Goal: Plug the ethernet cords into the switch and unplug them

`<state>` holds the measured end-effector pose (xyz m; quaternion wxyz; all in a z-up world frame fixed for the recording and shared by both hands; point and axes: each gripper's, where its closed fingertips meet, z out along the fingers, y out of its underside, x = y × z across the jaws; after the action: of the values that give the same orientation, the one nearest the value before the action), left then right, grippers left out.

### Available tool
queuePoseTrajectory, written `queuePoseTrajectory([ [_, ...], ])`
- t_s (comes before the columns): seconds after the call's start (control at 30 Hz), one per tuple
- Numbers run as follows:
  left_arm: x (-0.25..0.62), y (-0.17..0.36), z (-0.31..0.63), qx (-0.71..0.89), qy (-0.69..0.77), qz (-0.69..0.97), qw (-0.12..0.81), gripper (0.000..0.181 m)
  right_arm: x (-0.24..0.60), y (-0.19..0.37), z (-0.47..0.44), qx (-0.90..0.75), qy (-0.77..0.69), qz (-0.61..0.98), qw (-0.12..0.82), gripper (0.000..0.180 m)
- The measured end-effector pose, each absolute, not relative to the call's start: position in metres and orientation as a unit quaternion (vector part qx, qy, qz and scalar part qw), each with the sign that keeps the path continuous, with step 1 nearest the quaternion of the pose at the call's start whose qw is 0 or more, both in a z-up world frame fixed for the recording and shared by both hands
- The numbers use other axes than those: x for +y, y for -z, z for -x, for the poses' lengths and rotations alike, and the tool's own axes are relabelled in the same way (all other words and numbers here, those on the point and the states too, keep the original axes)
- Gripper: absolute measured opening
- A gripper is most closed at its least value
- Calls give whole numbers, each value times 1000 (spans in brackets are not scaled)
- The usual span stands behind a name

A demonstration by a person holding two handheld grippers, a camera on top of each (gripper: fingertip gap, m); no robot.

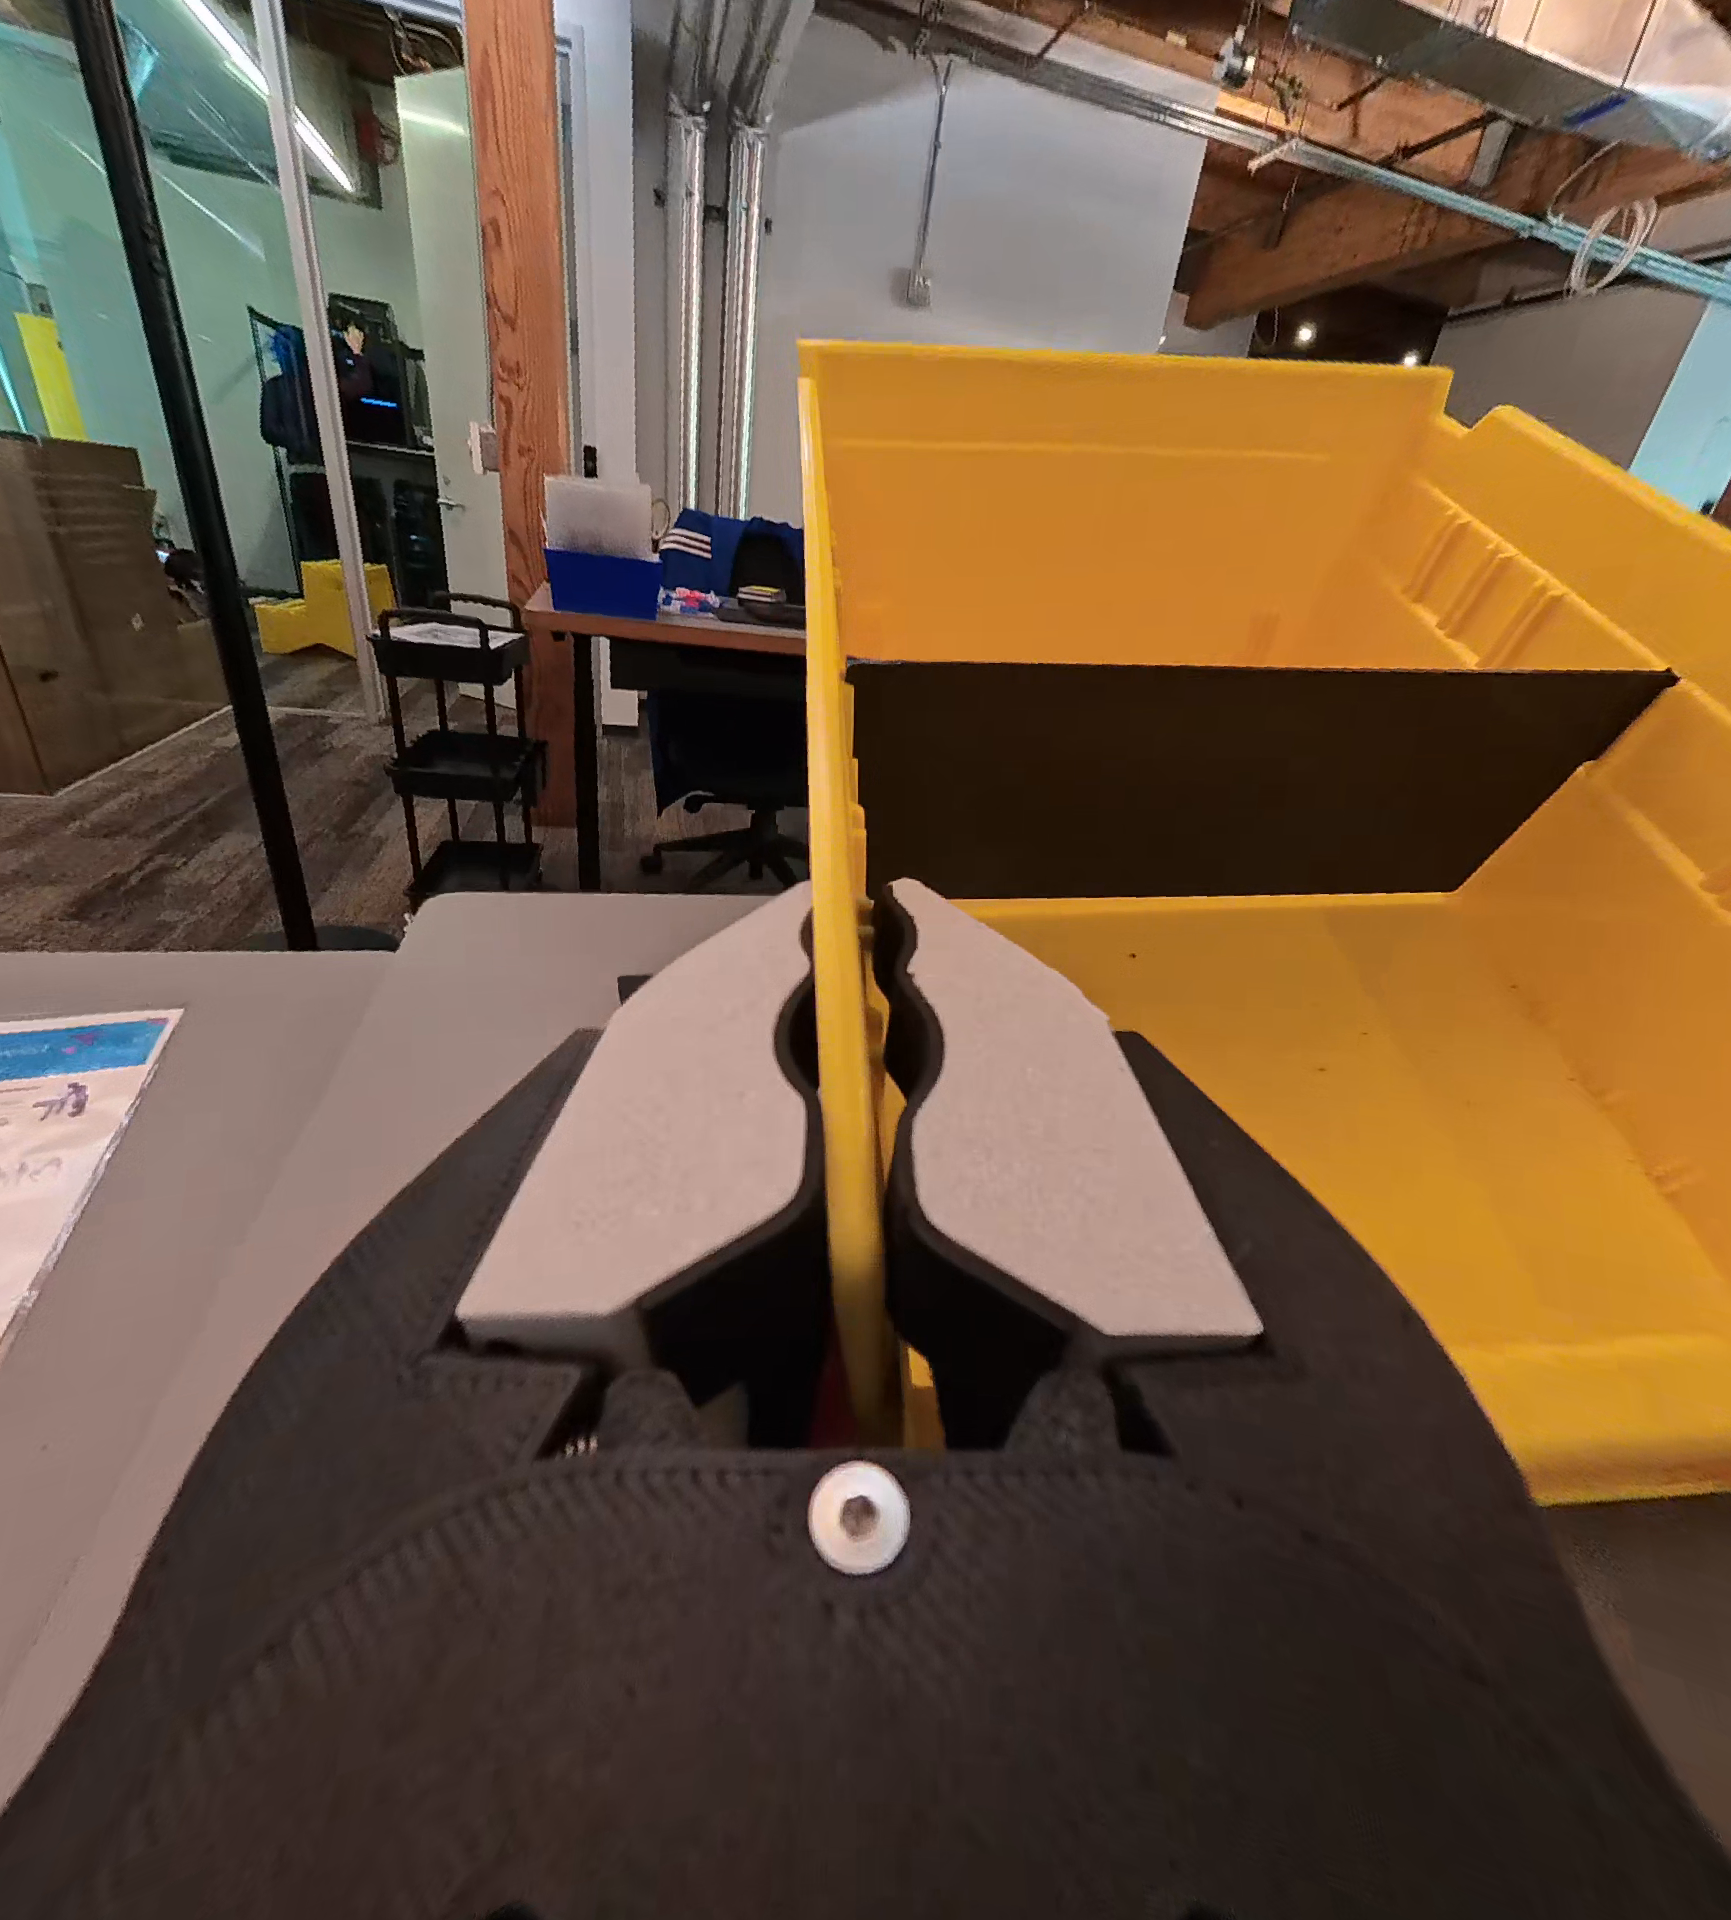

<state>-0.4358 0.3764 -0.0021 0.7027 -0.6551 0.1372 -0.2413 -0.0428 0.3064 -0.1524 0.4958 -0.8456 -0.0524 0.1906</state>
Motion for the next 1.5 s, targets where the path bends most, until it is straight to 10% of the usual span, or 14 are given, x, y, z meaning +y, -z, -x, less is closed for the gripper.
queuePoseTrajectory([
  [0.93, 367, -32, 433, 125, 245, 622, 733, 6, 383, 151, 251, -168, -298, 814, 470, 102],
  [1.5, 347, -28, 302, 203, 319, 614, 693, 6, 332, 53, 10, -36, -212, 760, 614, 86],
])
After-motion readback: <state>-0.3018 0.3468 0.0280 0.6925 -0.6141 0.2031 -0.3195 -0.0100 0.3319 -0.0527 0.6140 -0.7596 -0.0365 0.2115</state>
